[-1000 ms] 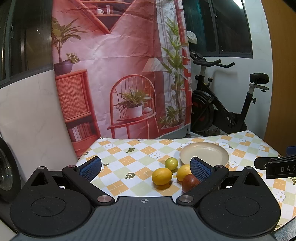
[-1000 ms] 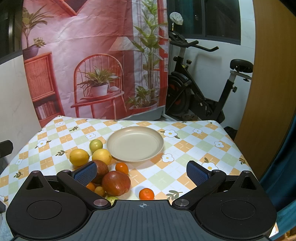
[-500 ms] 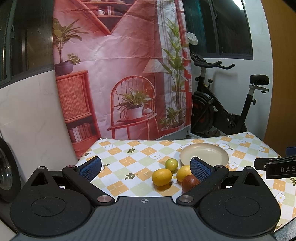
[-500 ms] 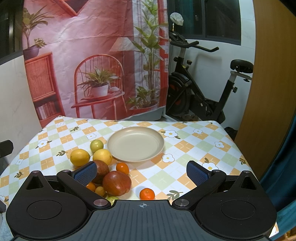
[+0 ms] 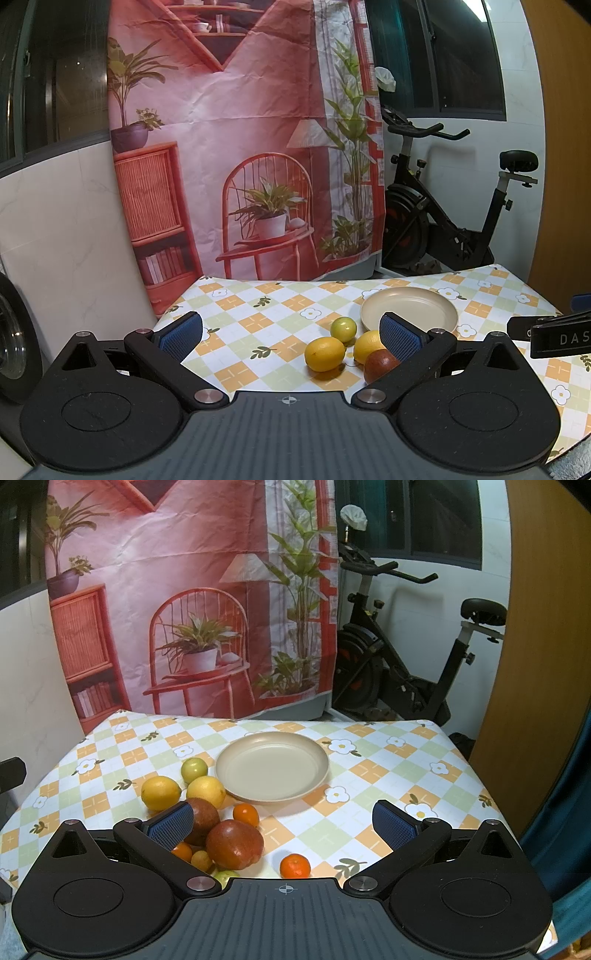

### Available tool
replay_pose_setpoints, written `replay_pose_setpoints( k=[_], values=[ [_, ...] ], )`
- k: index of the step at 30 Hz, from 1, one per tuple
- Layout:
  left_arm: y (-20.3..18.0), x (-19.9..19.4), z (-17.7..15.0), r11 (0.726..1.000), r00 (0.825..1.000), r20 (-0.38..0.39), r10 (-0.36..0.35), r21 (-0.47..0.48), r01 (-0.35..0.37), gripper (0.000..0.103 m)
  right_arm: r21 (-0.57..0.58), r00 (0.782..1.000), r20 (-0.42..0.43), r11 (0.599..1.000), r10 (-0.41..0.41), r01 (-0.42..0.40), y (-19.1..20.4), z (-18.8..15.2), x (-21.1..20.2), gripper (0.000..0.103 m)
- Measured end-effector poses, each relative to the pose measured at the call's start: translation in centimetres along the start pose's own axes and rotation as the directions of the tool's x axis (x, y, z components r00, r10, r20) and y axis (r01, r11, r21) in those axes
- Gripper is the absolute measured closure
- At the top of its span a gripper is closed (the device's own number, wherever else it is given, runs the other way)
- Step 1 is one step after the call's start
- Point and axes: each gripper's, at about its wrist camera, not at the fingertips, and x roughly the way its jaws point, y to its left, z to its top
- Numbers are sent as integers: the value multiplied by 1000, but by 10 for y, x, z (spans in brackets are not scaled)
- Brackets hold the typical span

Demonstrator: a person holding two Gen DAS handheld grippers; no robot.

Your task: Organize fruits

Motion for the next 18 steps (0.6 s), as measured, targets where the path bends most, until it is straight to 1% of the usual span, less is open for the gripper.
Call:
replay_pose_setpoints(
  k=[18],
  values=[
    [1,-1,0,1000,1000,5,-2,-2,2,0,1,1000,1,1000,0,0,0,0,0,0]
  ],
)
